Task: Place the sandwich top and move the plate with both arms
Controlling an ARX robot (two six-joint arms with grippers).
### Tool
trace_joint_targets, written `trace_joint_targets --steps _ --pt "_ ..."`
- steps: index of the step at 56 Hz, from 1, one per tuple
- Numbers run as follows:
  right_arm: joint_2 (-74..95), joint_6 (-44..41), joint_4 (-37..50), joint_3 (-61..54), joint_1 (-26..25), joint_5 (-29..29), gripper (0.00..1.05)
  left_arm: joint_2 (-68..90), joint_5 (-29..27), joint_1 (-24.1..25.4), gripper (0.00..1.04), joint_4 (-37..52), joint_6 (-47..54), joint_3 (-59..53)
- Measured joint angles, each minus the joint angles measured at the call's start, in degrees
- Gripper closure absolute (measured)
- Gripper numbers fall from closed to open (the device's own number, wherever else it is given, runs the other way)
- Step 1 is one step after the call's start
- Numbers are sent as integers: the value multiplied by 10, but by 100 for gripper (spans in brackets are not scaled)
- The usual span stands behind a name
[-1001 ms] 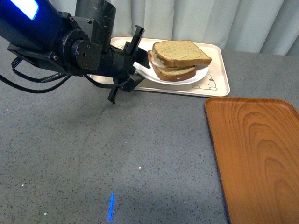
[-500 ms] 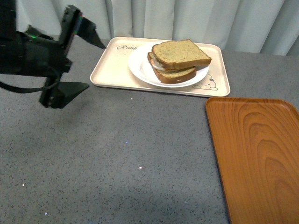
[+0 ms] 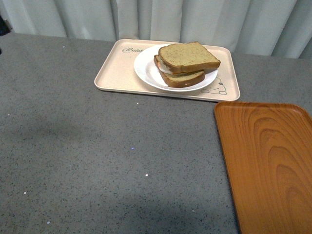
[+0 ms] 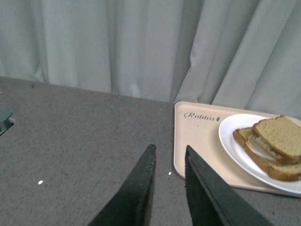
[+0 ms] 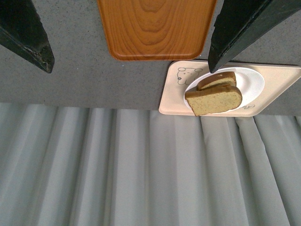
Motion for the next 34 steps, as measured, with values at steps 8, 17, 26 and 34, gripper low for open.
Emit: trace_joint_targets --steps 8,17,26,34 --pt "0 0 0 0 0 0 9 -64 7 9 101 -21 14 -49" --pt "0 0 0 0 0 0 9 -142 39 39 101 -55 18 -90" --pt "0 0 0 0 0 0 9 -220 40 43 101 -102 19 -123" --pt "0 0 0 0 0 0 9 -311 39 43 101 -191 21 -135"
